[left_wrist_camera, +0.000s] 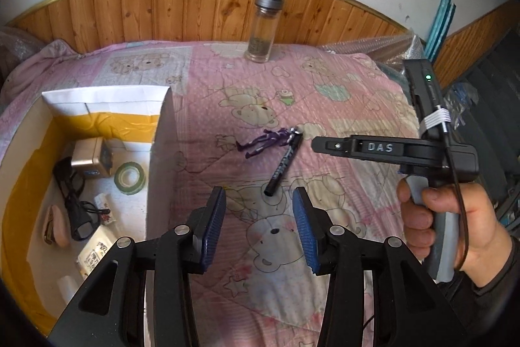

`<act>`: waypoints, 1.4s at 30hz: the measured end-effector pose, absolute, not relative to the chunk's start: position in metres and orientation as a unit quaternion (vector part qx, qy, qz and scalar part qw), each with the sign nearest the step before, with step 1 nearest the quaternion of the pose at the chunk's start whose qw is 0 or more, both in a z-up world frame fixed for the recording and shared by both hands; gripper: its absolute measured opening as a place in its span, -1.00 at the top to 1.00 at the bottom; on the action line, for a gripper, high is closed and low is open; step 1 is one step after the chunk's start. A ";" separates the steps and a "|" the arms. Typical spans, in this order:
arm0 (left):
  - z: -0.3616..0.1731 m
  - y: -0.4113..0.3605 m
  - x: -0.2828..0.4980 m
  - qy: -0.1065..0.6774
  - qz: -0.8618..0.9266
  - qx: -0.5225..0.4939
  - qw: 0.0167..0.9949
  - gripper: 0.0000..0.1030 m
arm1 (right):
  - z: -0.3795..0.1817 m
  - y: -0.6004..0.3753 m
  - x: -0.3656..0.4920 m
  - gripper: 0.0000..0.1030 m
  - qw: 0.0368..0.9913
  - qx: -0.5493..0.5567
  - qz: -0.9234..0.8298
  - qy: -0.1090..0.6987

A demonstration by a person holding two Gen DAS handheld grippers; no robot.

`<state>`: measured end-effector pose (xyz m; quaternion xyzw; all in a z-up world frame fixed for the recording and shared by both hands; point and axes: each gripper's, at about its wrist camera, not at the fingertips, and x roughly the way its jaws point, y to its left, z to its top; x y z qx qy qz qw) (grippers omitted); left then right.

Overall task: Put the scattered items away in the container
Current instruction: 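Grasp the purple action figure with the left tool while the right tool grasps the black marker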

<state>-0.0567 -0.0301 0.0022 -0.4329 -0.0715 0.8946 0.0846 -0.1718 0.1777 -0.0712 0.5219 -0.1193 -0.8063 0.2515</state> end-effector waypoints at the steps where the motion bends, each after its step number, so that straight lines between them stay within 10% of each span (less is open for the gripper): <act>1: 0.000 -0.028 -0.061 -0.070 0.895 -0.433 0.084 0.12 | -0.078 0.174 -0.177 0.24 0.248 0.527 -0.806 -0.107; 12: -0.027 -0.015 -0.128 -0.076 0.888 -0.448 0.071 0.08 | -0.136 0.130 -0.198 0.23 0.234 0.541 -0.808 -0.001; 17: -0.048 0.000 -0.151 -0.047 0.879 -0.470 0.073 0.05 | -0.129 0.156 -0.209 0.72 0.211 0.565 -0.798 -0.017; 33: -0.123 0.023 -0.222 -0.040 0.860 -0.504 0.063 -0.10 | -0.128 0.197 -0.211 0.71 0.198 0.592 -0.780 -0.052; 37: -0.123 0.011 -0.221 -0.067 0.862 -0.500 0.053 0.73 | -0.133 0.200 -0.210 0.69 0.200 0.595 -0.776 -0.055; 42: -0.124 -0.001 -0.205 -0.101 0.853 -0.509 0.054 0.87 | -0.132 0.205 -0.207 0.71 0.199 0.595 -0.776 -0.070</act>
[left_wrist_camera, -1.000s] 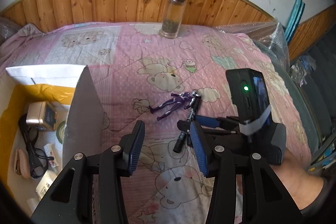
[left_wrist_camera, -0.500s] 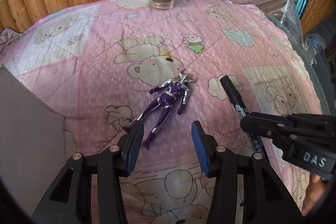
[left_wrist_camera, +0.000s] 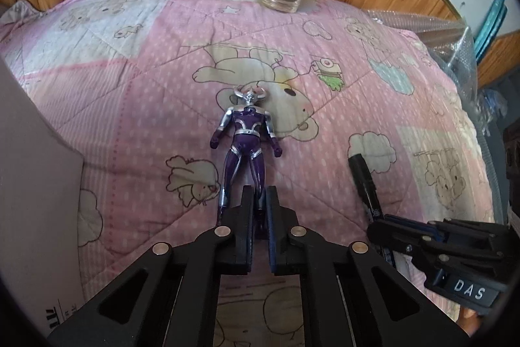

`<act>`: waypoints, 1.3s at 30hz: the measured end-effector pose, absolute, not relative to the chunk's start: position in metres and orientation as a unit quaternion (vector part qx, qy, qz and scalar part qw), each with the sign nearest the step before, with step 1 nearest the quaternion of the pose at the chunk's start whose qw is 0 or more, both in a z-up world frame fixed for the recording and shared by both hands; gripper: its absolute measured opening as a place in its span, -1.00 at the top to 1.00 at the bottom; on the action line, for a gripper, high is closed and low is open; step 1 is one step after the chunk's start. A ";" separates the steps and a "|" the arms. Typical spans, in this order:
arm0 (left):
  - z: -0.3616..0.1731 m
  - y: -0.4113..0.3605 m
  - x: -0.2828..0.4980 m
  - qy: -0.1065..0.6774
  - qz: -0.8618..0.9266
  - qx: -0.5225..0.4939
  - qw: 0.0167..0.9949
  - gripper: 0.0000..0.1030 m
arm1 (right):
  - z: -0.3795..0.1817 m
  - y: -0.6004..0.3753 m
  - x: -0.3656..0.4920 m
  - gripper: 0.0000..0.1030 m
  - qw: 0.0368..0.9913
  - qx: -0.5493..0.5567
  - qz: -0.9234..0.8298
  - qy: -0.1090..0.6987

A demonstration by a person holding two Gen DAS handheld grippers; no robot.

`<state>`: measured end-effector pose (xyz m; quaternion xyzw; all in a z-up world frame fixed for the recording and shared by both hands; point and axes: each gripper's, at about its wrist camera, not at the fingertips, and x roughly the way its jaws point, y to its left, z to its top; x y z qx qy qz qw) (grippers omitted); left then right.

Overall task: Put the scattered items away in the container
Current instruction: 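Grasp the purple action figure with the left tool while the right tool grasps the black marker, then lift the figure and marker and carry them toward the white box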

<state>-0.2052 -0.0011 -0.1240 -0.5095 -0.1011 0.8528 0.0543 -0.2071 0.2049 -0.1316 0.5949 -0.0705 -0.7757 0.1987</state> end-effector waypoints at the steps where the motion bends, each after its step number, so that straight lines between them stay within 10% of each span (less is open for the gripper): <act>1: -0.124 0.001 -0.201 -0.099 0.850 -0.515 0.053 0.87 | -0.131 0.205 -0.207 0.71 0.198 0.596 -0.775 -0.075; 39: -0.033 -0.007 -0.062 -0.128 0.881 -0.453 0.044 0.88 | -0.069 0.161 -0.139 0.72 0.291 0.539 -0.784 -0.100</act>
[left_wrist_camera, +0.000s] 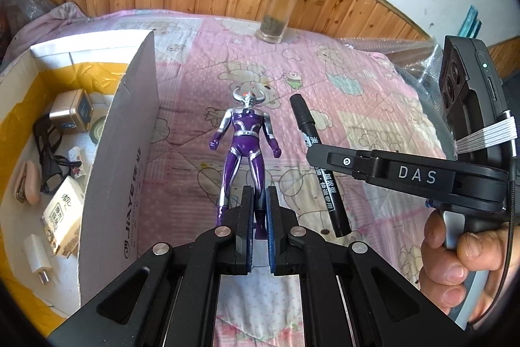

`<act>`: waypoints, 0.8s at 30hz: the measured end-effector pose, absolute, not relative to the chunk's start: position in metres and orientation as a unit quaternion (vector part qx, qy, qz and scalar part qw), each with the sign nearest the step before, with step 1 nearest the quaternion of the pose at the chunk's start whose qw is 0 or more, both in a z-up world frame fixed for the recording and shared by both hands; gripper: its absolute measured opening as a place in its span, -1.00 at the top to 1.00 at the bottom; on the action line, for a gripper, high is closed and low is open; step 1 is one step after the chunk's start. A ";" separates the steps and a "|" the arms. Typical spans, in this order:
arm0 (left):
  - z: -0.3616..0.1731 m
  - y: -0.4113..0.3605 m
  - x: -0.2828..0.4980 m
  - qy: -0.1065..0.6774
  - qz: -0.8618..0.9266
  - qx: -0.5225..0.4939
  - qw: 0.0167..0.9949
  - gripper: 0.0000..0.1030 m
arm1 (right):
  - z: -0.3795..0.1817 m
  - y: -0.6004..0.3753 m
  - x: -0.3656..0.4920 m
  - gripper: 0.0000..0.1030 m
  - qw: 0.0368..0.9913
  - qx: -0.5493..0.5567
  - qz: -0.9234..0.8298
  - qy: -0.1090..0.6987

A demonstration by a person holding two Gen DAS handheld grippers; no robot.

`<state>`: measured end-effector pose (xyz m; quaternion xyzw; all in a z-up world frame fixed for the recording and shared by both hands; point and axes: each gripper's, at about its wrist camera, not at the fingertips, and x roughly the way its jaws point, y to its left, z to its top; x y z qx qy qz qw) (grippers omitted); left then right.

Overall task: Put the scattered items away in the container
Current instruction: 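Lift the figure and marker and carry them toward the white box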

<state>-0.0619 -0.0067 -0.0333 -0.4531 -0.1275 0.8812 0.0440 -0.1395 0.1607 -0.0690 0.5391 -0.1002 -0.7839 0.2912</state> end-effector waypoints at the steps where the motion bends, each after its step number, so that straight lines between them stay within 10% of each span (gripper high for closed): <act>1: -0.031 -0.008 -0.060 -0.128 0.882 -0.451 0.044 0.88 | -0.067 0.160 -0.138 0.72 0.292 0.538 -0.784 -0.101; 24: 0.014 -0.069 -0.009 -0.176 0.898 -0.401 0.036 0.88 | -0.035 0.118 -0.104 0.72 0.339 0.509 -0.786 -0.087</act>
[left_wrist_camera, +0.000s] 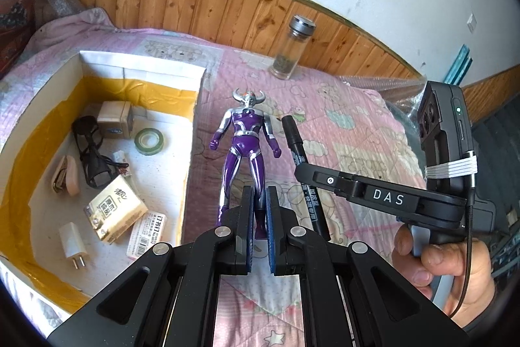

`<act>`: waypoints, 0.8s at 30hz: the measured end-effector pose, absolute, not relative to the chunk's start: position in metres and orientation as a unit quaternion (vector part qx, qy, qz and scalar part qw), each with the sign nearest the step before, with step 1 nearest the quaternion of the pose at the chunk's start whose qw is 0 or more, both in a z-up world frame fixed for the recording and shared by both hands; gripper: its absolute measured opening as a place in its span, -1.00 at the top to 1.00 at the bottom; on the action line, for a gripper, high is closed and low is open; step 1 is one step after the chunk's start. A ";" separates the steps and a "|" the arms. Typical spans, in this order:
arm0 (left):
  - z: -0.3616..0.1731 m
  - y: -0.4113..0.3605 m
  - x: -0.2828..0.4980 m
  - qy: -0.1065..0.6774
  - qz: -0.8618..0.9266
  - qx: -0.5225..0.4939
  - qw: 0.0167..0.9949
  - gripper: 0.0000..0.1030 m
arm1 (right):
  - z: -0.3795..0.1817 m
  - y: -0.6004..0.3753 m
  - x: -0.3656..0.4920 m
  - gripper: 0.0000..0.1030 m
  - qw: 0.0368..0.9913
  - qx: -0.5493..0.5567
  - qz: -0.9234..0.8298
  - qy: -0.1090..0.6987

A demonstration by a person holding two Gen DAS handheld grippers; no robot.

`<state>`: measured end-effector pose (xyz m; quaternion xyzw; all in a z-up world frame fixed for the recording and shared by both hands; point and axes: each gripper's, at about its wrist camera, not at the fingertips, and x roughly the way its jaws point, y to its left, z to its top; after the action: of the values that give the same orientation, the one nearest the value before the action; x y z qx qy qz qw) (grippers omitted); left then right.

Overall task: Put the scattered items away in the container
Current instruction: 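Lift the figure and marker and carry them toward the white box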

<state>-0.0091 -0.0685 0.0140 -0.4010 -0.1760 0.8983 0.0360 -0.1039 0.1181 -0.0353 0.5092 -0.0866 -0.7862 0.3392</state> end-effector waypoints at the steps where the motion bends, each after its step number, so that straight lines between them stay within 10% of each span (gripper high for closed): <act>1: 0.015 -0.072 -0.007 -0.179 0.899 -0.399 0.036 0.88 | -0.034 0.115 -0.102 0.72 0.342 0.508 -0.786 -0.085; 24: 0.039 -0.142 0.024 -0.205 0.906 -0.370 -0.005 0.88 | 0.011 0.062 -0.066 0.72 0.400 0.461 -0.789 -0.067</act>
<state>0.0236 -0.1422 0.0394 -0.3701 -0.2052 0.9060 -0.0052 -0.0658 0.0617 0.0112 0.4611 -0.0674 -0.7894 0.3996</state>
